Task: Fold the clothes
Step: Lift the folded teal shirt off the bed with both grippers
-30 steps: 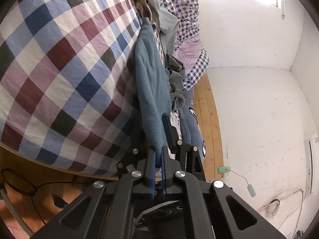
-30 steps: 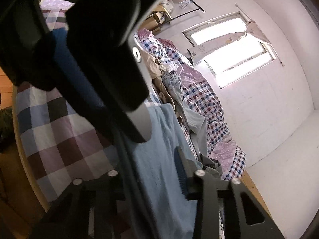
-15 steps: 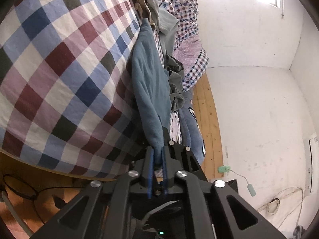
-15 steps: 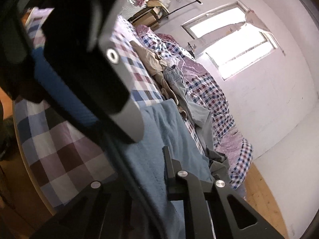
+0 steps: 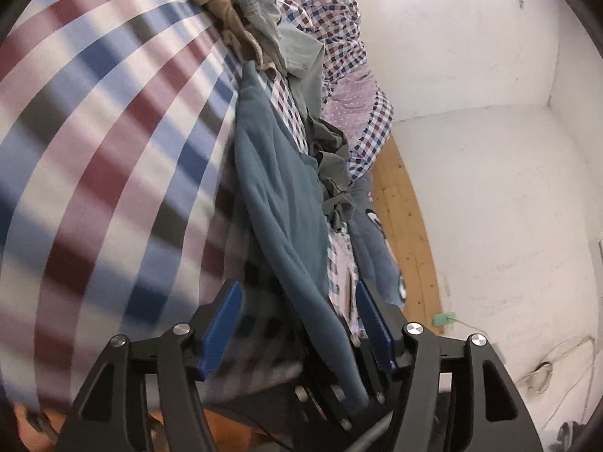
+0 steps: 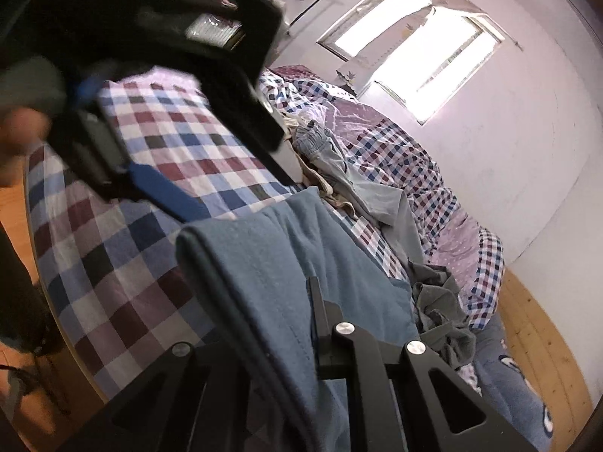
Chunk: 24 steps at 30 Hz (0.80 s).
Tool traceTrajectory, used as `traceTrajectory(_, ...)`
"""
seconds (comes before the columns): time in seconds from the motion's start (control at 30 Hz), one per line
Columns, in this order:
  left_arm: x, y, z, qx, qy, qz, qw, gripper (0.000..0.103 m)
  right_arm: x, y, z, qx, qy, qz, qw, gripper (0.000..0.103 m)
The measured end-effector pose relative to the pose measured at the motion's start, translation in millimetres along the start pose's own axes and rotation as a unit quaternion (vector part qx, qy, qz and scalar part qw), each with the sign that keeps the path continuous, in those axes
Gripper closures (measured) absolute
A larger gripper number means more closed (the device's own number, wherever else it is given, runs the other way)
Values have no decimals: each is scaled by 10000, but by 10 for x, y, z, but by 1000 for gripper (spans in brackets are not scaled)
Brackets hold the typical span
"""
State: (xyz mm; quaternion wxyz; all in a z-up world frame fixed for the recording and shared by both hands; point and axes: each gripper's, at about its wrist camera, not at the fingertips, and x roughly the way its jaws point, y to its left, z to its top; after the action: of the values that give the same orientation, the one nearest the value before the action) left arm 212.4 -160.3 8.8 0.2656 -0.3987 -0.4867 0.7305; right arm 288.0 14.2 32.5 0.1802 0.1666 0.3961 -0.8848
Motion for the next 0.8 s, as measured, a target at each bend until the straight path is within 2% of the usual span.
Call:
traceTrajectory(0.27,413,9,743,318,203,372,9986,35,-92,-224,-8,520,-89,173,9985,96)
traceTrajectory(0.57,981,-39,1499,449,415,375,9974,35,-133,-415,-31,893,-127,424,9950,96)
traceTrajectory(0.8,1282,-41,1893,619,570,418,9956,35,-161,-558,-74,1184,-174,507,9915,96)
